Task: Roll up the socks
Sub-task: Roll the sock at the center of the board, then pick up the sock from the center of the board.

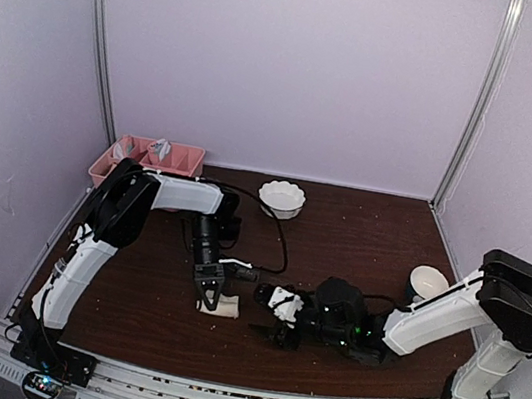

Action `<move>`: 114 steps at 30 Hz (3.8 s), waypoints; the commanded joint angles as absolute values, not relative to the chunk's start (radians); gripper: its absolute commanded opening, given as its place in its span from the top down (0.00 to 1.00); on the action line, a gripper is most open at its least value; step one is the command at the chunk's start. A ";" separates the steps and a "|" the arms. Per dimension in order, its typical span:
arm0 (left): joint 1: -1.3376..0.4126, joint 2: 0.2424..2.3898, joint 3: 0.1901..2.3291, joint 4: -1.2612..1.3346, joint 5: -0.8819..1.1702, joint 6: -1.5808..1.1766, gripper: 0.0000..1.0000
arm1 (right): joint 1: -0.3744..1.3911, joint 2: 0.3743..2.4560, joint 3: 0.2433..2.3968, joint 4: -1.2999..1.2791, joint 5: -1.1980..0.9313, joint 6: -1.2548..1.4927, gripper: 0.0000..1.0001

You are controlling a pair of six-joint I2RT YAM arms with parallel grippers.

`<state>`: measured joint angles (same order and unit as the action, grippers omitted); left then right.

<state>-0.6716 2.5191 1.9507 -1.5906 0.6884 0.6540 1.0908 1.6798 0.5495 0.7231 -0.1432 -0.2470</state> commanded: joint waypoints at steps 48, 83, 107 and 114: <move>-0.591 1.628 1.232 -0.416 0.042 0.529 0.02 | 0.936 2.215 1.228 -0.166 -0.657 -0.230 1.00; -0.871 1.823 1.053 -0.392 -0.007 0.846 0.56 | 0.810 2.440 1.415 -0.262 -0.871 0.313 1.00; -0.686 2.134 1.580 -1.080 0.561 0.686 0.99 | 0.792 1.886 0.736 0.427 -0.369 0.202 0.00; -0.628 2.182 1.747 -1.264 0.796 0.697 0.99 | 0.849 1.666 0.635 0.393 0.053 0.148 0.00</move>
